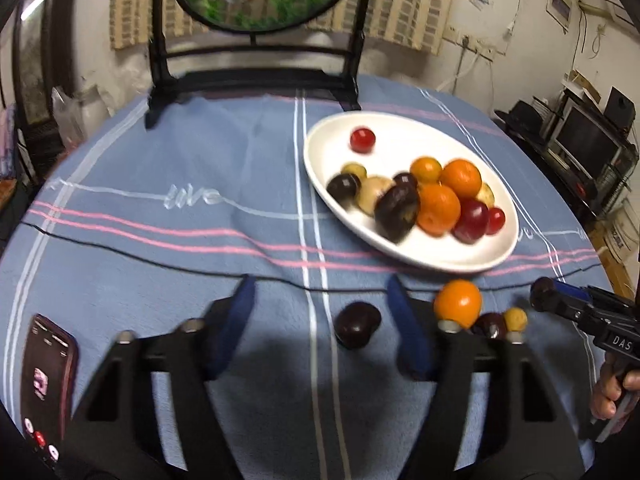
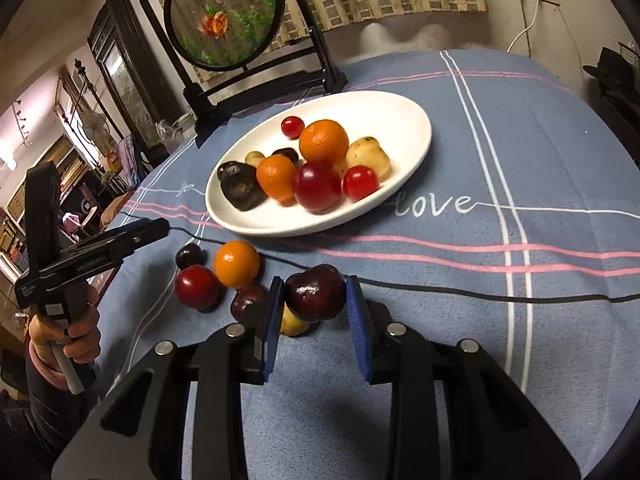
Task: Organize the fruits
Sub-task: 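Grasp another dark plum with the left tool while the right tool grasps a dark red plum, then carry both plums onto the white plate and open both tools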
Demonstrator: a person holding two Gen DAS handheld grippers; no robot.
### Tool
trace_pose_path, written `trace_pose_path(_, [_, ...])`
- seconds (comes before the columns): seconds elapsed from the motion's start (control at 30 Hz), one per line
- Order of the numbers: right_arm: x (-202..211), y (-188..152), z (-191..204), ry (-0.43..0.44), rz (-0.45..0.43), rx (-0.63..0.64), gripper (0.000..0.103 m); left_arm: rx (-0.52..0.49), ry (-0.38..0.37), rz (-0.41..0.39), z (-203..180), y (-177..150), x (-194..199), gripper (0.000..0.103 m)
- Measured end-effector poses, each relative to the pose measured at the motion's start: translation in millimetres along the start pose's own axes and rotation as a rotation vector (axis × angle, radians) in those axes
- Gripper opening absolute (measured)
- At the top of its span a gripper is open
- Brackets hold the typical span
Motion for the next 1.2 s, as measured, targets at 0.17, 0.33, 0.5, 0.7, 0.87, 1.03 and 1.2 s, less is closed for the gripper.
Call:
trace_pose_path(0.17, [2.1,0.9,2.6,0.004,-0.005,0.009,0.032,-0.017,-0.017,0.038,-4.7,-7.7,-11.2,0.053])
trace_pose_path(0.33, [0.4,1.0,0.8,0.002,-0.002,0.005,0.032,-0.069,-0.010,0.063,-15.1,-14.4,-20.9,0.053])
trace_pose_path(0.5, [2.3,0.4,1.7,-0.003,-0.008,0.010,0.032,-0.122,-0.026,0.077,-26.8,-19.2,-26.1,0.054])
trace_pose_path(0.7, [-0.1,-0.4,0.5,-0.009,-0.002,0.010,0.032,-0.140,-0.029,0.084,-30.0,-21.5,-30.2,0.050])
trace_pose_path(0.87, [1.7,0.2,0.7,-0.012,-0.010,0.013,0.032,-0.177,-0.056,0.085,-40.9,-23.0,-30.7,0.028])
trace_pose_path(1.03, [4.2,1.1,0.9,-0.014,-0.027,0.015,0.032,-0.171,-0.047,0.095,-40.0,-23.5,-29.6,0.028])
trace_pose_path(1.2, [10.1,12.4,10.0,-0.019,-0.103,0.061,0.032,-0.119,-0.034,0.033,-30.4,-9.5,-15.9,0.028])
Point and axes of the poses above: each gripper's, at about its wrist camera, not at the fingertips, and x roughly against the way its jaws point, z to its left, y to its top, the point moved 7 cm from there along -x, roughly the way its jaws point, and after that the axes turned 6 degrees about -x, right-handed, at the moved point
